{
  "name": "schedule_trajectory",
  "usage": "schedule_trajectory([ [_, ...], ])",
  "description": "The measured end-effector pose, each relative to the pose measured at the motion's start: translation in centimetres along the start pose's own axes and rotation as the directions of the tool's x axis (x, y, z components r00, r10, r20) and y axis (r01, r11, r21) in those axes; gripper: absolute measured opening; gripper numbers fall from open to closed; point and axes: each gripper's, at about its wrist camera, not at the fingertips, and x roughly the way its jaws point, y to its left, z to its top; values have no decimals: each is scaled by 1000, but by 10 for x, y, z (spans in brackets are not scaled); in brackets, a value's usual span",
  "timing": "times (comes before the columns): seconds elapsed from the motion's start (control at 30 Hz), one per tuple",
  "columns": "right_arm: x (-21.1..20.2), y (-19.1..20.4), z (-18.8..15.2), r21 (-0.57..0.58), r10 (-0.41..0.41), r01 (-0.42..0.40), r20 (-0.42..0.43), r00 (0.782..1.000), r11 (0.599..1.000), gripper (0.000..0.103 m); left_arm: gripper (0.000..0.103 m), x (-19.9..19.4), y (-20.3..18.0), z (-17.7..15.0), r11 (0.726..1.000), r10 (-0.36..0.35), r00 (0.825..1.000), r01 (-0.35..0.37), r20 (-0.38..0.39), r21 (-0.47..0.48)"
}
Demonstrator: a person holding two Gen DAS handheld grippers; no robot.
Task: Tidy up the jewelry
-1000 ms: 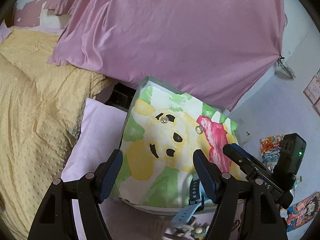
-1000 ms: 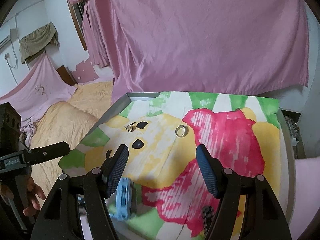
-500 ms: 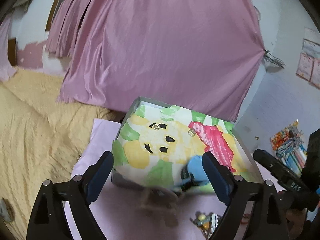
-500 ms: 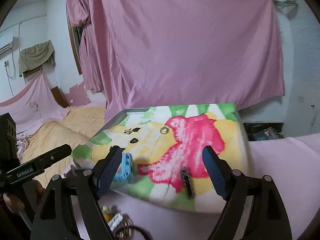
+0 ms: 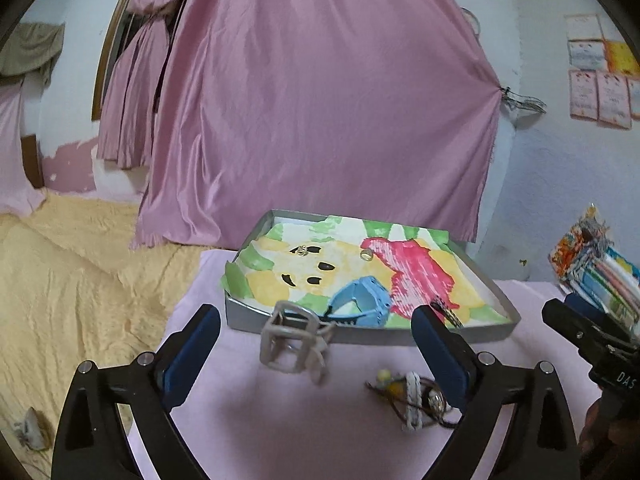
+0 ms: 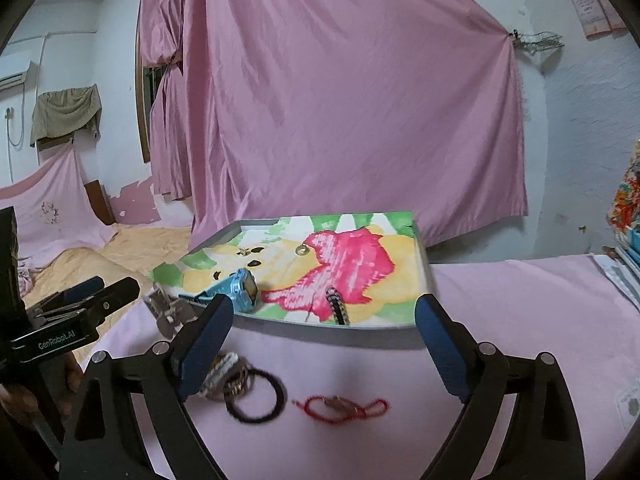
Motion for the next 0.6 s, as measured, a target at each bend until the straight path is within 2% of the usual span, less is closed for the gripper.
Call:
schedule_trajectory([
  [0.3,-29,-6,-23,-21,-42,43,33,999,999,89,97,-18,-17,-25,998,-45,999,45,0,46],
  [0.6,-27,-16,-40,-31,-65,64,-23,998,997,89,97,-21,-26,-44,997,-43,999,44,-28,60],
])
